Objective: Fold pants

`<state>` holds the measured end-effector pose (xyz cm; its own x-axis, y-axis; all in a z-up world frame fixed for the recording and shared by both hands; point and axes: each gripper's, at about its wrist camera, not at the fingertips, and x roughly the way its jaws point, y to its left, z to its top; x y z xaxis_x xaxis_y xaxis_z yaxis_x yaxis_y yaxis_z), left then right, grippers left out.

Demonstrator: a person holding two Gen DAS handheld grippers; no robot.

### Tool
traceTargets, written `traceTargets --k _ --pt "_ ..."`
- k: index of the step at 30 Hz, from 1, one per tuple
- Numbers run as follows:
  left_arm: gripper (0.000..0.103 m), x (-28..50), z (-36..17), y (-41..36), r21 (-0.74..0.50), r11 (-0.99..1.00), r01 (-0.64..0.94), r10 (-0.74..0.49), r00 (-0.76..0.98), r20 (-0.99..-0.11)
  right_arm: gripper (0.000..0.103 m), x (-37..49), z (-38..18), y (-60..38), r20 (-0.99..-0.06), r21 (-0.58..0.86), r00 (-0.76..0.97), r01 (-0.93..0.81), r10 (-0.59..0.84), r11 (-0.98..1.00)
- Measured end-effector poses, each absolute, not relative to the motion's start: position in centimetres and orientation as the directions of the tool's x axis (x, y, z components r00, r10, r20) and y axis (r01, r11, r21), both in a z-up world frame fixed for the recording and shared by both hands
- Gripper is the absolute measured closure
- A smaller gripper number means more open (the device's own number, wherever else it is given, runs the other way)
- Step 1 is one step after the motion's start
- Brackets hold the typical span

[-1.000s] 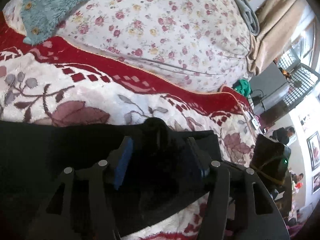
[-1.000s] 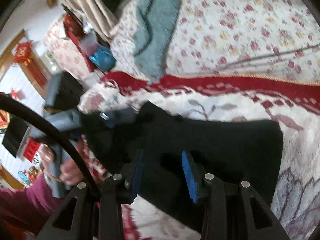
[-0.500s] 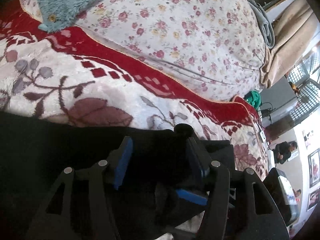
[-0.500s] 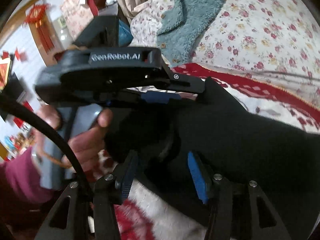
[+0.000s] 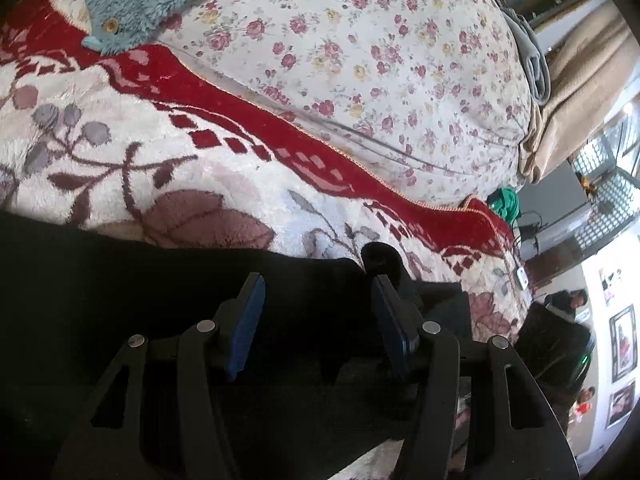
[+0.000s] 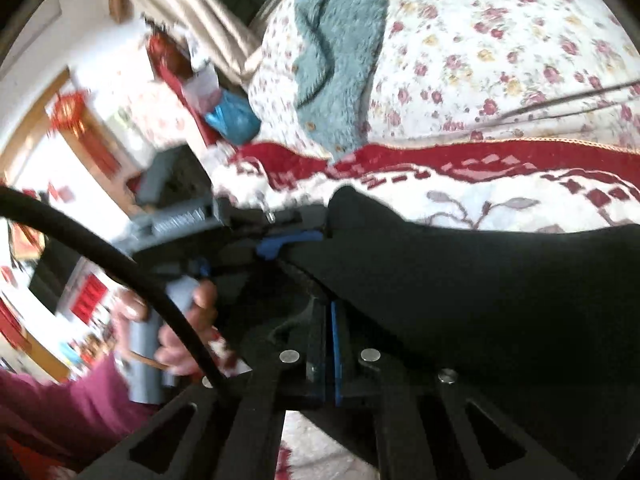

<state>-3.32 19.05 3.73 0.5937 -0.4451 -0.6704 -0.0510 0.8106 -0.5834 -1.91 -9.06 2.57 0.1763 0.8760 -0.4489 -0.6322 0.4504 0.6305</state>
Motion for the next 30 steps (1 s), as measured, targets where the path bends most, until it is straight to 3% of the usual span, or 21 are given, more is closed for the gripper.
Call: traceTargets --k 6,11,22,23,24,25,28,30 --pt "0.048 -3.5 3.8 18.3 -0.562 0.827 0.004 -0.458 0.583 -0.671 0.101 -0.7 4.7 -13.6 -0.326 0.717 0.251 -0.563 0.911 0.412" --pt "0.047 -3.8 4.3 17.5 -0.582 0.811 0.067 -0.507 0.576 -0.641 0.101 0.7 5.6 -17.0 -0.277 0.744 0.333 -0.52 0.901 0.42" --pt "0.046 -2.8 3.3 12.3 -0.447 0.886 0.121 -0.437 0.538 -0.721 0.101 1.2 5.3 -17.1 -0.275 0.747 0.331 -0.518 0.903 0.417" --pt "0.049 -2.8 3.3 11.8 -0.431 0.893 0.13 -0.427 0.545 -0.721 0.101 1.2 5.1 -17.1 -0.278 0.746 0.329 -0.517 0.902 0.419" --pt "0.058 -2.9 3.4 11.1 -0.408 0.903 0.136 -0.411 0.549 -0.728 0.101 1.2 5.0 -17.0 -0.279 0.748 0.327 -0.516 0.903 0.417" --pt "0.079 -3.0 3.4 10.9 -0.386 0.913 0.132 -0.392 0.549 -0.738 0.101 1.2 5.0 -16.9 -0.278 0.75 0.321 -0.516 0.905 0.414" --pt "0.094 -3.6 3.6 11.1 -0.398 0.91 0.116 -0.394 0.542 -0.742 0.101 1.0 5.0 -16.0 -0.288 0.744 0.293 -0.531 0.912 0.405" --pt "0.094 -4.7 4.0 11.8 -0.451 0.887 0.1 -0.431 0.531 -0.729 0.101 0.8 5.0 -15.1 -0.291 0.742 0.265 -0.545 0.919 0.392"
